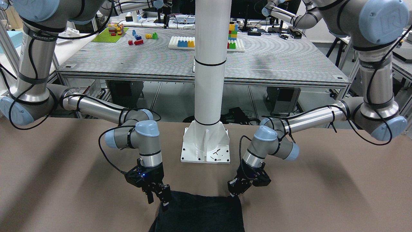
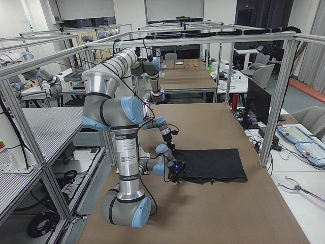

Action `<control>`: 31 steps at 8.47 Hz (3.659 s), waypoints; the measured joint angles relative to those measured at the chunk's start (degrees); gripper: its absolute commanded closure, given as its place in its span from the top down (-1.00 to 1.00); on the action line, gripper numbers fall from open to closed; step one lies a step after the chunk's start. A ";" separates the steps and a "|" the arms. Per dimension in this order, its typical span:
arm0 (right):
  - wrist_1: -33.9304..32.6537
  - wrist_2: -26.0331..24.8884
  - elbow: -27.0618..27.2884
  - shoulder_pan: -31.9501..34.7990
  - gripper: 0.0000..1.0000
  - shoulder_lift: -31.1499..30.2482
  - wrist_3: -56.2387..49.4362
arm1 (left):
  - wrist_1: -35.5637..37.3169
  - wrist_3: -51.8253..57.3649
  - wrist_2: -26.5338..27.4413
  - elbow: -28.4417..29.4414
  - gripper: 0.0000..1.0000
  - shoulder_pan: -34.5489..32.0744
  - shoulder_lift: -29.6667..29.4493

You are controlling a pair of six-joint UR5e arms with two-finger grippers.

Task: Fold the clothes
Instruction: 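Grasp the near corners of the folded shirt with both grippers, then lift the near end with both grippers and fold it toward the far end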

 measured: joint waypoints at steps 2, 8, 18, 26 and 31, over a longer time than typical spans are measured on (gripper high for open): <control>0.01 -1.43 -1.57 -0.16 -0.02 1.79 2.24 | 0.00 0.00 0.01 0.09 -1.00 0.00 0.00; 0.34 -2.59 -2.74 -0.27 -1.00 3.33 5.36 | 0.00 0.06 -0.10 0.05 -1.00 0.00 -0.08; -1.58 -6.98 18.12 -11.16 -1.00 -7.02 4.32 | 18.59 1.05 -5.02 -26.75 -1.00 1.18 2.27; -10.15 -1.49 11.60 5.08 -1.00 4.28 -8.73 | 31.52 15.78 -25.90 -2.32 -1.00 -27.55 -23.97; -4.38 1.37 -8.40 11.67 0.45 13.83 -12.62 | 29.04 23.65 -25.80 22.18 0.74 -31.61 -36.47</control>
